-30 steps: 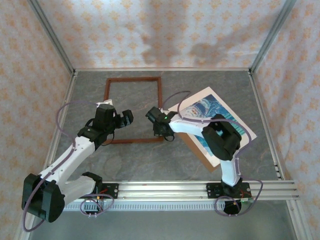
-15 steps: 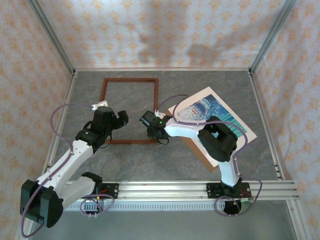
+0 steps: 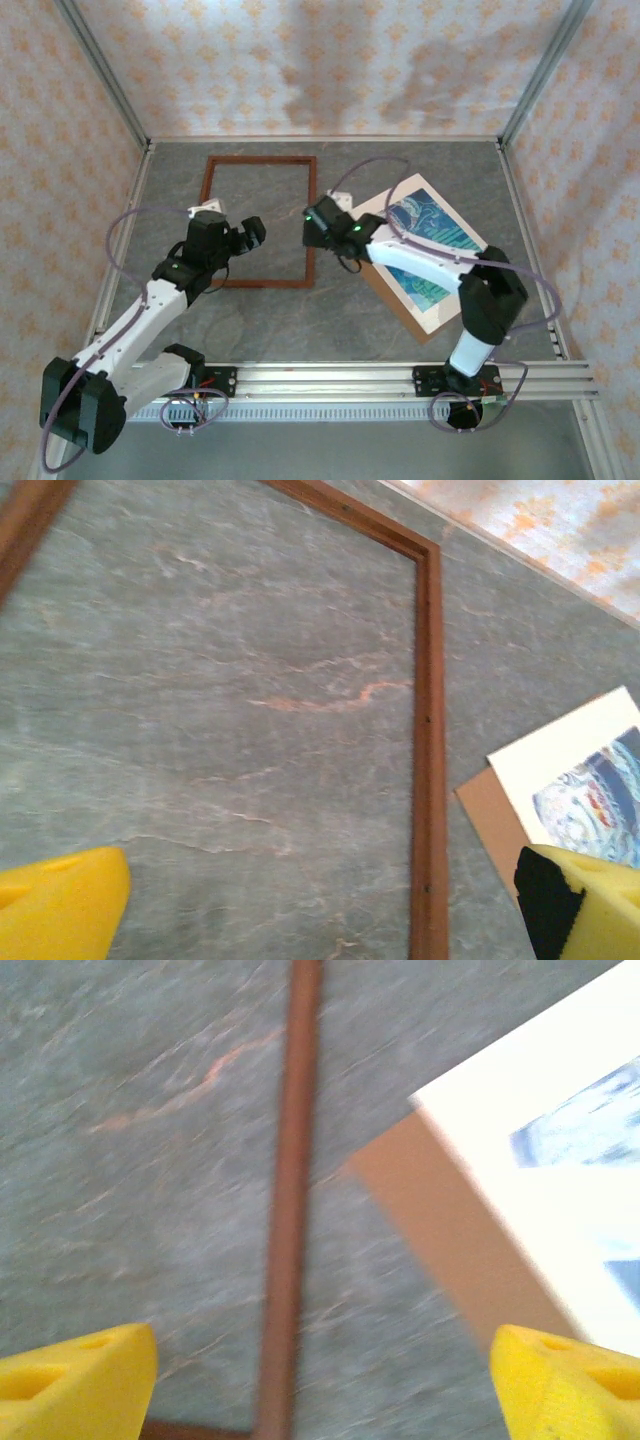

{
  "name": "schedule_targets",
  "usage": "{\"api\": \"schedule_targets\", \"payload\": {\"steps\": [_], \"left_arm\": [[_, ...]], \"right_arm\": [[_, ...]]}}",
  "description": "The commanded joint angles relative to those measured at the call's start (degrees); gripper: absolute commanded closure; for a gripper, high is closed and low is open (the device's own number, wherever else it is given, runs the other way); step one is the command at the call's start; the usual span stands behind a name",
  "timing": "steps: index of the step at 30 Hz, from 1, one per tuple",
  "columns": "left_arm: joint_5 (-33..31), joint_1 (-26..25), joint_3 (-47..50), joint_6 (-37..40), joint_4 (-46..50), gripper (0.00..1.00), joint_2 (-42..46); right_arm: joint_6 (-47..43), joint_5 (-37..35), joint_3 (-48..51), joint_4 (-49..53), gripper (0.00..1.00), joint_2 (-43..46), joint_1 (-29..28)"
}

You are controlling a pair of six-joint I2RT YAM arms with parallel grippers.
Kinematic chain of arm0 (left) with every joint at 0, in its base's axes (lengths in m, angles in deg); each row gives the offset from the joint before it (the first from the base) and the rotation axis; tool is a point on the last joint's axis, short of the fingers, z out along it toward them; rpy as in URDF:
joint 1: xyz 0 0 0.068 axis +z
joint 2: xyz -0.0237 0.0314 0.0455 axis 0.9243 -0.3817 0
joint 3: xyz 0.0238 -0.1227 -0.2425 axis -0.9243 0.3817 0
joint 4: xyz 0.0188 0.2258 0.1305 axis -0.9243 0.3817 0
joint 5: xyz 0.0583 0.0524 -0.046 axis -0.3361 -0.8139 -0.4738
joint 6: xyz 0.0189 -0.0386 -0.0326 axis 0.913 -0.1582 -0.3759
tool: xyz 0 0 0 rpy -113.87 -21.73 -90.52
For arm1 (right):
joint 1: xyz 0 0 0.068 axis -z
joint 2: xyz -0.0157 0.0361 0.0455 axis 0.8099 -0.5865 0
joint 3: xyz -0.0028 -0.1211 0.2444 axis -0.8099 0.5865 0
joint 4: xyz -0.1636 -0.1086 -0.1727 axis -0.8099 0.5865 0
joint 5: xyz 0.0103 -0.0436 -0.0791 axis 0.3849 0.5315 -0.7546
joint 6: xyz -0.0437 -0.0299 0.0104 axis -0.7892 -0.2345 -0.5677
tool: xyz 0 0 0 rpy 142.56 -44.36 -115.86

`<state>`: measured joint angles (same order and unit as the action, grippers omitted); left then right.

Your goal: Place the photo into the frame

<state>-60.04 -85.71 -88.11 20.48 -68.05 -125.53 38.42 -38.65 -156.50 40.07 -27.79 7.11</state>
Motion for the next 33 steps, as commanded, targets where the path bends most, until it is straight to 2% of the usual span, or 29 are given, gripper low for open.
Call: {"api": "schedule_targets", "payload": {"steps": [1, 3, 7, 12, 17, 22, 33], "left_arm": [[1.65, -3.88, 0.03, -2.40, -4.23, 0.00, -3.65], [0.64, -6.30, -1.37, -2.21, -4.43, 0.01, -6.85], [0.59, -9.61, -4.36, -2.21, -5.63, 0.00, -13.23], [0.98, -11.49, -6.45, -1.65, -6.50, 0.01, -17.44], [0.51, -11.73, -6.10, -1.24, -6.46, 0.01, -17.47], [0.85, -11.73, -5.37, -1.11, -7.26, 0.01, -17.45], [3.13, -12.17, -6.72, -0.21, -7.29, 0.01, -19.39]], "right_arm": [[-6.98, -3.69, 4.70, 4.00, 0.09, 2.78, 7.68], [-7.80, -1.17, 7.56, 3.31, 0.08, 4.51, 12.75], [-8.13, 8.58, 13.04, 1.02, 0.06, 6.65, 23.74], [-6.06, 14.28, 18.54, -0.27, 0.05, 7.69, 30.66], [-3.11, 15.98, 25.27, -0.18, 0.04, 10.43, 30.85], [1.95, 23.80, 30.69, -6.43, 0.04, 12.98, 30.26], [13.11, 29.48, 28.65, -21.55, 0.05, 8.44, 23.24]]}}
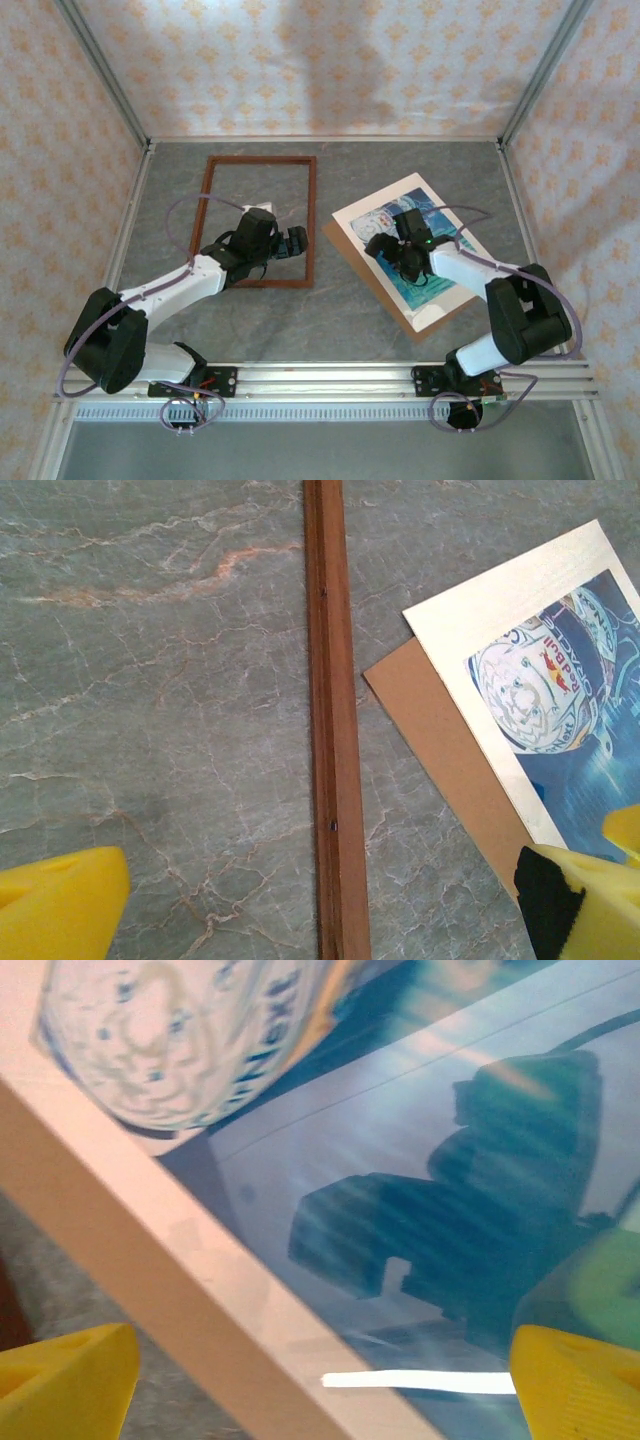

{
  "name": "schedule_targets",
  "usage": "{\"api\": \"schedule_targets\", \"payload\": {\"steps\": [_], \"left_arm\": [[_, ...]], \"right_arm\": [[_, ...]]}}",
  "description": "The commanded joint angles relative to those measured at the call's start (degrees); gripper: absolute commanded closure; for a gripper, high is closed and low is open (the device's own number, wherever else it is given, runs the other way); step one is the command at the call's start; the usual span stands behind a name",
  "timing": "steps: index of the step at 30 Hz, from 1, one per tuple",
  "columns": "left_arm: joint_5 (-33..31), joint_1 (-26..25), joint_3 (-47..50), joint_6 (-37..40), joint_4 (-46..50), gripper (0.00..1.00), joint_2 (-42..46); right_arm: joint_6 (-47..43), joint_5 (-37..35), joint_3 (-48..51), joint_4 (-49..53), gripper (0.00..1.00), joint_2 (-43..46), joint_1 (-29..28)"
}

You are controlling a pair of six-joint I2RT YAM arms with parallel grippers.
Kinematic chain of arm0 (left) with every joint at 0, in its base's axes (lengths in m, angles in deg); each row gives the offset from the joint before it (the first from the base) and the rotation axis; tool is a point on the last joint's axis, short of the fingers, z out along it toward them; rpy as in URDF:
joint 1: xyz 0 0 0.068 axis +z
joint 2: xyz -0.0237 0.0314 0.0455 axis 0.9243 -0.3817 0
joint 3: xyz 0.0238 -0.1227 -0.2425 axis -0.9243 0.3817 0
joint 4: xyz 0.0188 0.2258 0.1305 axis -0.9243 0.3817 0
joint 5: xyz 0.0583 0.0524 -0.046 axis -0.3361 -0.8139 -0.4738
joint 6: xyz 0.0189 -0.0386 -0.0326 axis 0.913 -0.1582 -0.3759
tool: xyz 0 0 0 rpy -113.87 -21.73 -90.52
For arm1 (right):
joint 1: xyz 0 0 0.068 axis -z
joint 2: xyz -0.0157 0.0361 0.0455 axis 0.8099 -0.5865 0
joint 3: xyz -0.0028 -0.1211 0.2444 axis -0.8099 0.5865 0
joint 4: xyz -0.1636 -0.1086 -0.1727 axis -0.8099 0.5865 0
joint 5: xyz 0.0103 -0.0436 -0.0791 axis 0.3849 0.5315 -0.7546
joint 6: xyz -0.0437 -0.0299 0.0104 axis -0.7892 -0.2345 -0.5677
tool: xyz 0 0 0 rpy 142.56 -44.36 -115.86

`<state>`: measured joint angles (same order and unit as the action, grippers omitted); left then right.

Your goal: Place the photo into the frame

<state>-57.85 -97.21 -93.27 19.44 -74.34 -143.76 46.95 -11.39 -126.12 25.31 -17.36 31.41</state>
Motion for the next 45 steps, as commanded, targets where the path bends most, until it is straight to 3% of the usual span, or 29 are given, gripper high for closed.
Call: {"api": "schedule_targets", "payload": {"steps": [1, 4, 9, 14, 21, 29, 34, 38, 41, 45], "left_arm": [[1.48, -0.88, -2.05, 0.94, -0.69, 0.01, -1.64], [2.12, -1.48, -3.12, 1.10, -0.11, 0.01, -2.67], [2.01, -2.25, -3.00, 1.03, -0.25, 0.01, -2.10], [1.31, -2.46, -1.45, 0.60, -1.33, 0.00, -1.83], [1.05, -2.46, -2.09, 1.30, -0.50, 0.01, -2.32], [1.13, -2.46, -2.02, 1.43, -0.57, 0.01, -3.13], [2.31, -2.43, -2.48, 1.39, -0.88, 0.01, -3.82], [3.75, -2.73, -2.99, 0.94, -1.79, 0.03, -4.74], [3.85, -4.02, -4.16, 0.86, -1.96, 0.04, -5.95], [3.59, -7.32, -7.41, 0.64, -1.79, 0.05, -9.04]], "right_arm": [[4.76, 3.68, -2.58, -8.65, 0.06, -3.00, -1.50], [2.11, 7.64, -5.74, -9.29, 0.07, -4.78, -1.87], [-7.91, -3.90, -7.57, 4.45, 0.06, 0.83, 1.64], [-9.25, -7.62, -4.76, 10.39, 0.06, 1.77, 7.82], [-8.22, -4.47, -0.26, 9.70, 0.08, 1.12, 7.26], [-2.15, 2.56, 1.87, 3.32, 0.10, -0.05, 1.01], [0.42, 7.17, -1.24, -2.12, 0.11, -2.14, -3.12], [-3.42, 9.52, -4.27, -1.51, 0.12, -1.50, -3.78], [-10.04, 5.39, -6.80, 4.01, 0.12, 1.01, -1.86], [-15.17, 1.67, -8.49, 7.58, 0.12, 1.68, 6.44]]}}
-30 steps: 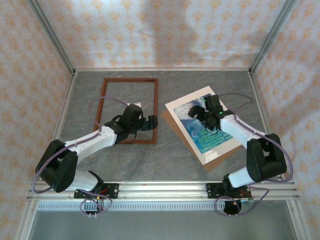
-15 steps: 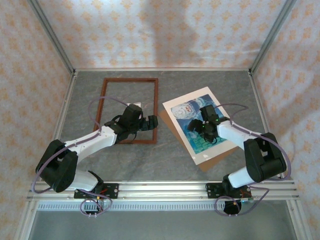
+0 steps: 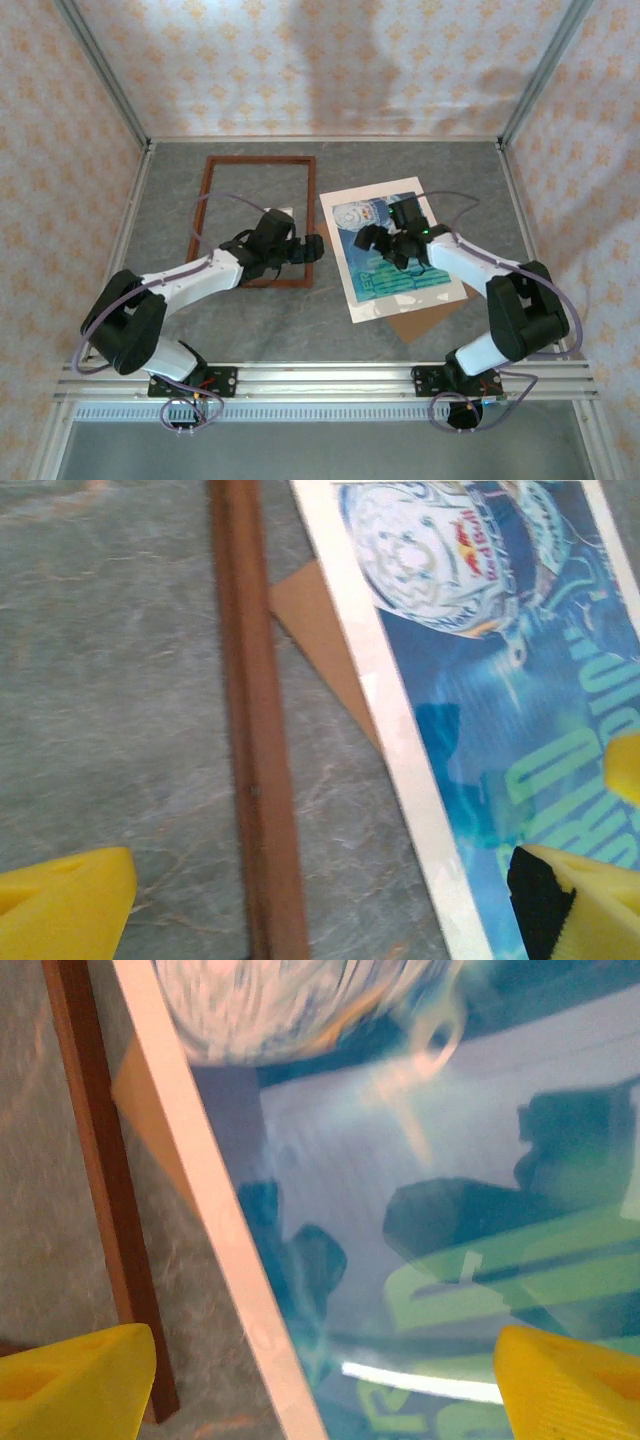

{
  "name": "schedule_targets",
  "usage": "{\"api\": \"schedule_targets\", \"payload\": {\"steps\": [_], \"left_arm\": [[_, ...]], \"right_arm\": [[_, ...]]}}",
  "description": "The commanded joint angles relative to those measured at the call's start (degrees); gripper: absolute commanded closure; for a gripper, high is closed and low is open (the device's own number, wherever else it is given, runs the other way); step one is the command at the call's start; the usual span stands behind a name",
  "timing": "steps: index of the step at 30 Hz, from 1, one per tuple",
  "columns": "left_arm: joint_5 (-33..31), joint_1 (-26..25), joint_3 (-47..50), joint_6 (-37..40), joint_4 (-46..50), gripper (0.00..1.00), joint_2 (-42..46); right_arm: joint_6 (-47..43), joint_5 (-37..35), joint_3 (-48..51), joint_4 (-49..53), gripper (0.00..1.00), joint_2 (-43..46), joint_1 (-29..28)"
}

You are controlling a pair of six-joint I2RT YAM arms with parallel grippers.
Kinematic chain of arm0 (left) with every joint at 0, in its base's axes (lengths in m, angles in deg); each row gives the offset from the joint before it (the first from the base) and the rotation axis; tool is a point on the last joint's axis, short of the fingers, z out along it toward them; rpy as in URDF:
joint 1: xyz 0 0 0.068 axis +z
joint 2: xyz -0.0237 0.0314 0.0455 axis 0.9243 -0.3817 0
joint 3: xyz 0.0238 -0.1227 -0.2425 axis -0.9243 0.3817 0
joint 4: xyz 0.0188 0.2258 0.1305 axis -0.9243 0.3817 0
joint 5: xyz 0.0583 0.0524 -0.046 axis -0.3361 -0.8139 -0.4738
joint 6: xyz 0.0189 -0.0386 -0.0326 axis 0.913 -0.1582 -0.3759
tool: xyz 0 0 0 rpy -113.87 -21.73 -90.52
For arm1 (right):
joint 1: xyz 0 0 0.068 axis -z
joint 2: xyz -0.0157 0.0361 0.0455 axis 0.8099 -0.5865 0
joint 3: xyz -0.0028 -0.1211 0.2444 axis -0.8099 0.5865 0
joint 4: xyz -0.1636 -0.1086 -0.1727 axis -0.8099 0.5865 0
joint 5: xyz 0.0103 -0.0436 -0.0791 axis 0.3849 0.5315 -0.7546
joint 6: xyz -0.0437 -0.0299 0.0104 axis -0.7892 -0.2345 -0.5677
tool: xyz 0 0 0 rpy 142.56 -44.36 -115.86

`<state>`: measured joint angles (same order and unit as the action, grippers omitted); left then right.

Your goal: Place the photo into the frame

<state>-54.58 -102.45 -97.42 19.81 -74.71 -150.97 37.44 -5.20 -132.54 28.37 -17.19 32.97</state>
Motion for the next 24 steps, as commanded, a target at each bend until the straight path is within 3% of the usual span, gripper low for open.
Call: {"api": "schedule_targets", "payload": {"steps": [1, 7, 10, 17, 24], "left_arm": [[0.27, -2.91, -4.13, 0.31, -1.18, 0.05, -2.80], [-2.69, -8.50, -12.05, -0.08, 3.05, 0.07, -10.26], [-4.50, -10.26, -16.96, -0.04, 6.54, 0.07, -14.86], [-4.12, -10.93, -25.99, -0.56, 10.69, 0.09, -23.27], [-3.65, -11.42, -27.96, -0.82, 11.73, 0.09, -27.24]], "right_arm": [[-6.57, -5.36, -2.99, 5.49, 0.13, 0.90, 7.25], [-8.18, -10.24, -8.91, 6.25, 0.13, -5.07, 19.70], [-10.69, -16.27, -14.21, 8.59, 0.12, -9.34, 19.98], [-16.71, -15.64, -27.49, 16.53, 0.13, -21.25, 20.03], [-20.11, -14.07, -34.00, 21.06, 0.14, -27.49, 20.41]]}}
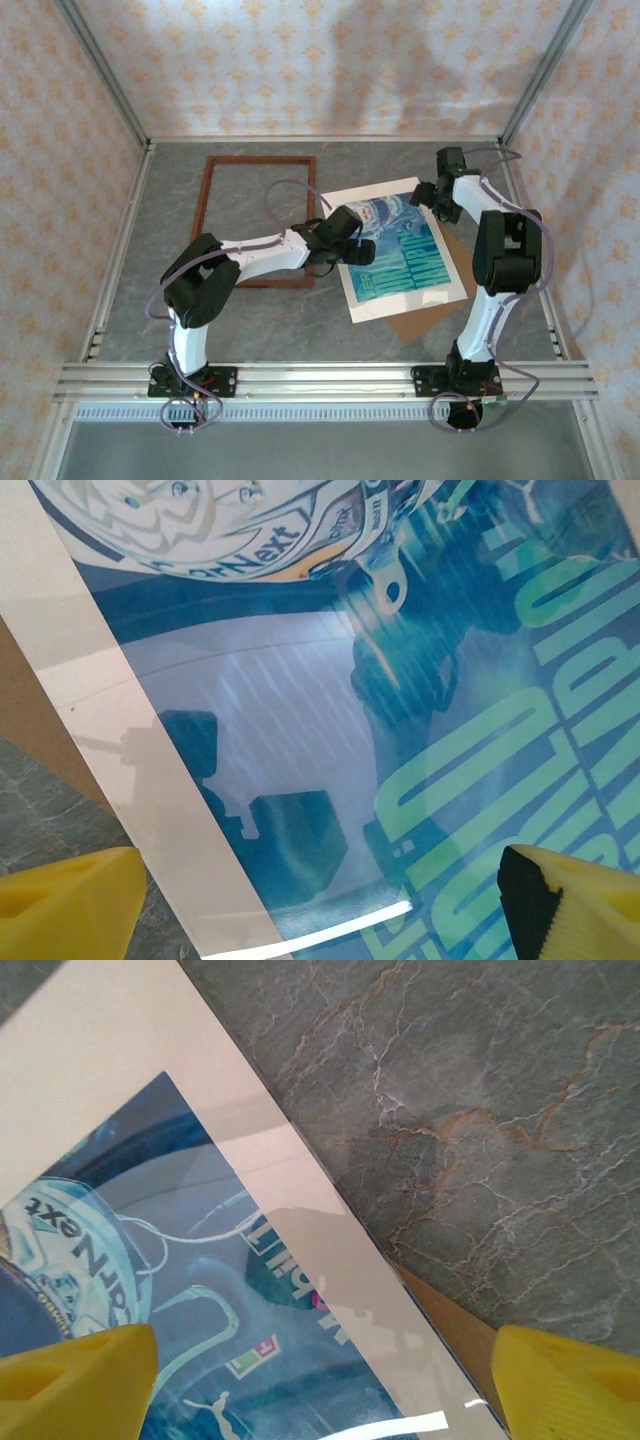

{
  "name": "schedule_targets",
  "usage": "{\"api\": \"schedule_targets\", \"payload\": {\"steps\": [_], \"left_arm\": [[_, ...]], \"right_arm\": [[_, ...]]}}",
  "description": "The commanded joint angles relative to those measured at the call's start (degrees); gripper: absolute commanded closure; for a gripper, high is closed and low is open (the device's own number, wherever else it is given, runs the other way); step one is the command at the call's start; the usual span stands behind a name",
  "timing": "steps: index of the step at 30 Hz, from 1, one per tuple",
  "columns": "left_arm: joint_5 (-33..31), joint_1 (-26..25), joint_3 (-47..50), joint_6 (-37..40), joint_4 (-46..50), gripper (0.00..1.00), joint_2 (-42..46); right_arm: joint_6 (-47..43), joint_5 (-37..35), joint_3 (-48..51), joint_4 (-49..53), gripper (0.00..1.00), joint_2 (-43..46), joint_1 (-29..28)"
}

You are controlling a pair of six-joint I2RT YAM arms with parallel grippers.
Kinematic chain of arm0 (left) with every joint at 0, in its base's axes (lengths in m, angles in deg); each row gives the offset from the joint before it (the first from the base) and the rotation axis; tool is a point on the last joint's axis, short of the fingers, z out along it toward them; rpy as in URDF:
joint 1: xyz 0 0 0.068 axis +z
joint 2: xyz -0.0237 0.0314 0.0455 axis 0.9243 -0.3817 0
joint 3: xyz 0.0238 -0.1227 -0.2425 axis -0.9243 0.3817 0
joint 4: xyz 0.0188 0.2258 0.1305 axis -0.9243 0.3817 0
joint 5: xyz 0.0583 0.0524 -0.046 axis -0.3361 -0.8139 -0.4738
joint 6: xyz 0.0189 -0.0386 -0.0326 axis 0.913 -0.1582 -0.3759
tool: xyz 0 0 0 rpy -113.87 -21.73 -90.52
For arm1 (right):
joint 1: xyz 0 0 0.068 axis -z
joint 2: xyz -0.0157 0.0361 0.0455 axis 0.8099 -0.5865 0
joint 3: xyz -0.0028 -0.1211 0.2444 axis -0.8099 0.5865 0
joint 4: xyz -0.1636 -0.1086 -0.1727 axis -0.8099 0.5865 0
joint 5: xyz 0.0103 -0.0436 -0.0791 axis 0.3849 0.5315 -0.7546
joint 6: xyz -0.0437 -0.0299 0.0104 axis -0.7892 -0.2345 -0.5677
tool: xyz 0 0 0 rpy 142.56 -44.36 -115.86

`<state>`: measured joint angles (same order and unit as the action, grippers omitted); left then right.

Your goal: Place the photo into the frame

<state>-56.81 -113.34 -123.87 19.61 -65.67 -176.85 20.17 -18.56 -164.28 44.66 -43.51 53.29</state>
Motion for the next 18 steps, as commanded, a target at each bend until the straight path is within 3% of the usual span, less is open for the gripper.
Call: {"api": "schedule_targets", "payload": {"steps": [1, 18], "left_arm": [[-1.42, -0.65, -1.26, -0.63, 2.39, 0.09, -1.41], [0.93, -0.63, -1.66, -1.16, -1.26, 0.09, -5.48]], "right_arm": [[-3.12, -0.74, -2.67, 5.34, 0.14, -1.67, 0.15], [-3.89, 3.54, -0.98, 6.82, 0.15, -4.45, 1.59]]}}
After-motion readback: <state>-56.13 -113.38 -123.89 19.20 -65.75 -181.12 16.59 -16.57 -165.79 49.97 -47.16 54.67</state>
